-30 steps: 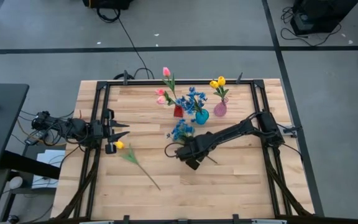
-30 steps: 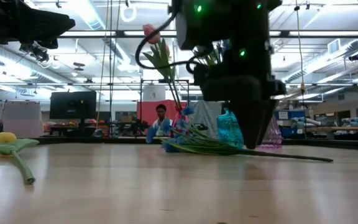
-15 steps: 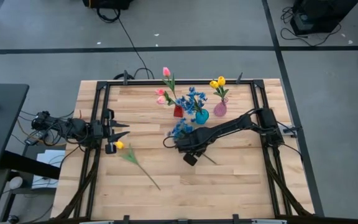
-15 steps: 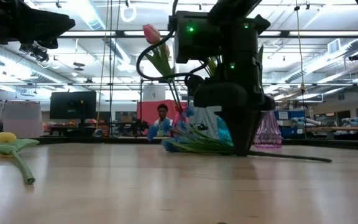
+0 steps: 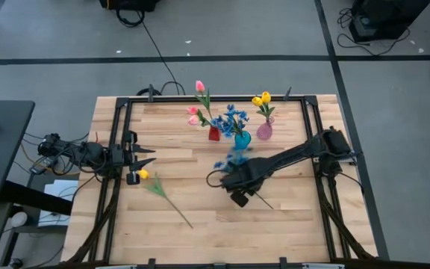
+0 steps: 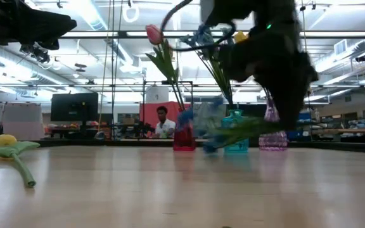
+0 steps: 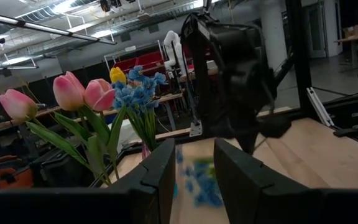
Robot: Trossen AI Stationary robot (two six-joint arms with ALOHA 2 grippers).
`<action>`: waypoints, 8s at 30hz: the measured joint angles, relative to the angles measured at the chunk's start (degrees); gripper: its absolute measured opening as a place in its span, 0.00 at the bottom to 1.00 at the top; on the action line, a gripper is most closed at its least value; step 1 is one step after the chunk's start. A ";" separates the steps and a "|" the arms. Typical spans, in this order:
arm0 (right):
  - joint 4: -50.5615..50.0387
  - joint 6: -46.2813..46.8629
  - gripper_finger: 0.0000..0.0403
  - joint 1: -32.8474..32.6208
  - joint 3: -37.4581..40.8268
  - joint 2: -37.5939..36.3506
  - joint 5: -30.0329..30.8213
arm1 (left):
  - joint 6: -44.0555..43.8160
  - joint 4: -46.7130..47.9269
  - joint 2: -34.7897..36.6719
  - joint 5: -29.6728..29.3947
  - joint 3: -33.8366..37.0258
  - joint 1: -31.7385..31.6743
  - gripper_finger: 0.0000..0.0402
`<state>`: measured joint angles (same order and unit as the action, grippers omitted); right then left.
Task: Sort flowers into vase by color
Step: Put the blue flowers into the blue vase
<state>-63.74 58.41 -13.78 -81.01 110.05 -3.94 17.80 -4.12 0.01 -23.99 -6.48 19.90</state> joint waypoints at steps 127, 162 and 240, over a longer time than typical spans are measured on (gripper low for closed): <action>144.77 -78.88 0.02 7.54 61.45 -23.49 51.84 | 1.40 1.38 0.00 -3.45 0.01 -0.02 0.29; 130.55 -89.15 0.02 1.78 53.00 -21.19 55.26 | 1.44 1.07 0.00 -3.48 0.02 -0.02 0.29; 128.91 -58.96 0.22 4.20 63.12 -21.19 56.87 | 3.39 -0.73 0.00 -4.96 0.07 -0.02 0.29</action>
<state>65.17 -0.55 -9.58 -17.89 88.86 52.92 21.19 -4.85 0.01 -28.95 -6.41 19.88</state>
